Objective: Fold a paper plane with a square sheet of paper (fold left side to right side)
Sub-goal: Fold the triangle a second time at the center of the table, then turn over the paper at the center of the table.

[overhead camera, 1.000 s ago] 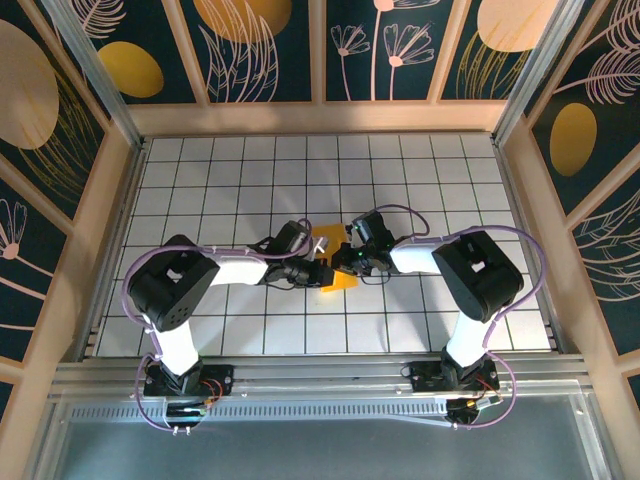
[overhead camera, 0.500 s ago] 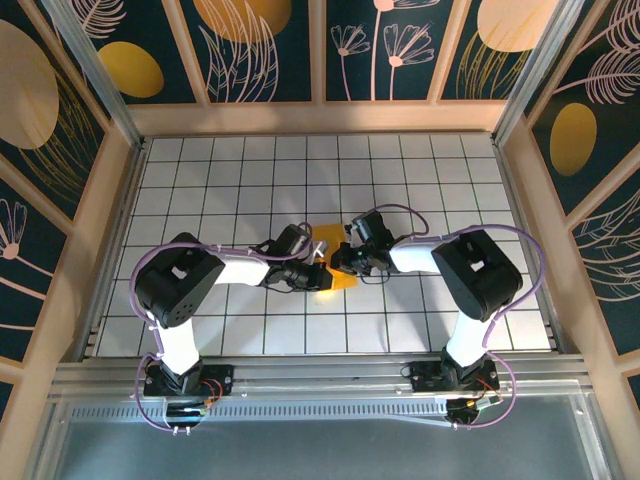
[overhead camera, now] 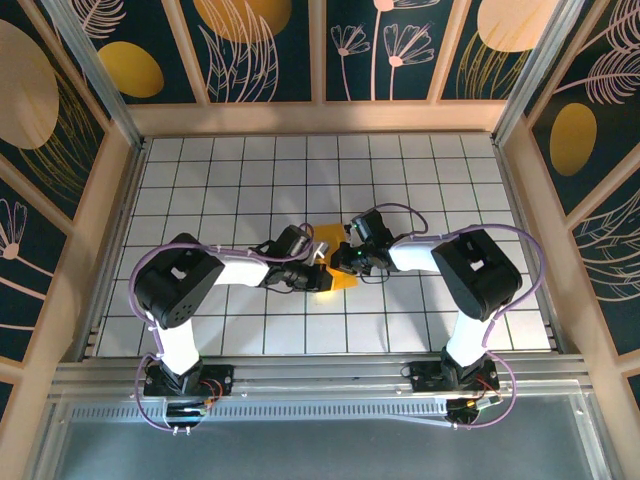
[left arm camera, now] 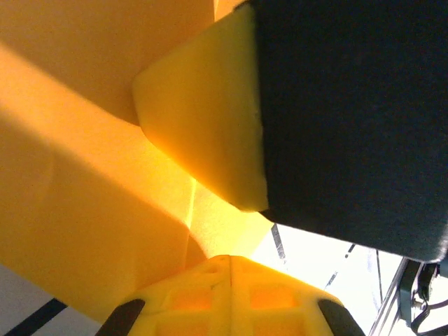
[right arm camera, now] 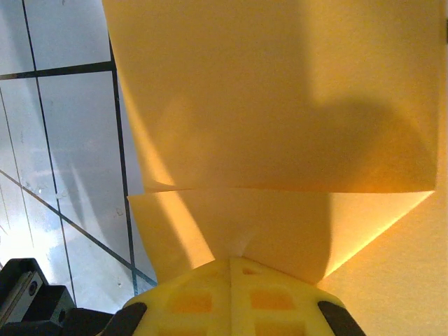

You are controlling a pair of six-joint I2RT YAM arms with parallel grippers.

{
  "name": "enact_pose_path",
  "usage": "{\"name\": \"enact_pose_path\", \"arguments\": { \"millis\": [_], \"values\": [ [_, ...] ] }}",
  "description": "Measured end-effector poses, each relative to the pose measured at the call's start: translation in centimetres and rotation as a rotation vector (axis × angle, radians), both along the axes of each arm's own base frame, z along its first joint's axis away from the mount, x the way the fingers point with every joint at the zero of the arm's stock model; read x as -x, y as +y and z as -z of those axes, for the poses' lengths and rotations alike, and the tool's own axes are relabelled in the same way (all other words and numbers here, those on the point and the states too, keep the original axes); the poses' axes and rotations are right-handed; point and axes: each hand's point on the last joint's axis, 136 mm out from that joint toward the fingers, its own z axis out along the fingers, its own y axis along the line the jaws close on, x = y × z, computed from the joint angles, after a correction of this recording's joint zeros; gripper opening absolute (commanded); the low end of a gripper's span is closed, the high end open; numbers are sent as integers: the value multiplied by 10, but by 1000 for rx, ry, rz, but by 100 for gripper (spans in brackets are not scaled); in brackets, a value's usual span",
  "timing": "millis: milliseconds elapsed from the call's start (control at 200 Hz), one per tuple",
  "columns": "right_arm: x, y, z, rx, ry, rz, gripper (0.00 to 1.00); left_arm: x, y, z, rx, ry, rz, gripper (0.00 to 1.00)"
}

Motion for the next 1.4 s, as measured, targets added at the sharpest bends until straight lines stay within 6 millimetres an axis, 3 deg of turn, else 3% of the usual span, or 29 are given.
{"name": "enact_pose_path", "arguments": {
  "millis": [490, 560, 771, 836, 971, 1111, 1241, 1401],
  "values": [
    [0, 1, -1, -9, 1, -6, 0, 26, 20, -1, -32, 1, 35, 1],
    [0, 1, -2, -19, 3, -9, 0, 29, 27, -9, -18, 8, 24, 6],
    [-3, 7, -13, -74, -9, -3, 30, -14, 46, -53, 76, -65, -113, 27],
    [-8, 8, -25, -90, -46, 2, 39, -24, 49, -58, 85, -73, -141, 36],
    [-23, 3, -60, -108, -166, 35, 55, -39, 47, -55, 75, -77, -169, 42],
    [-36, -13, -87, -107, -271, 89, 62, -54, 40, -40, 54, -65, -179, 43],
    [-40, -36, -85, -84, -282, 147, 62, -62, 35, -26, 38, -47, -183, 41],
    [-31, -52, -68, -44, -247, 158, 57, -72, 32, -19, 25, -51, -193, 17]
  ]
}}
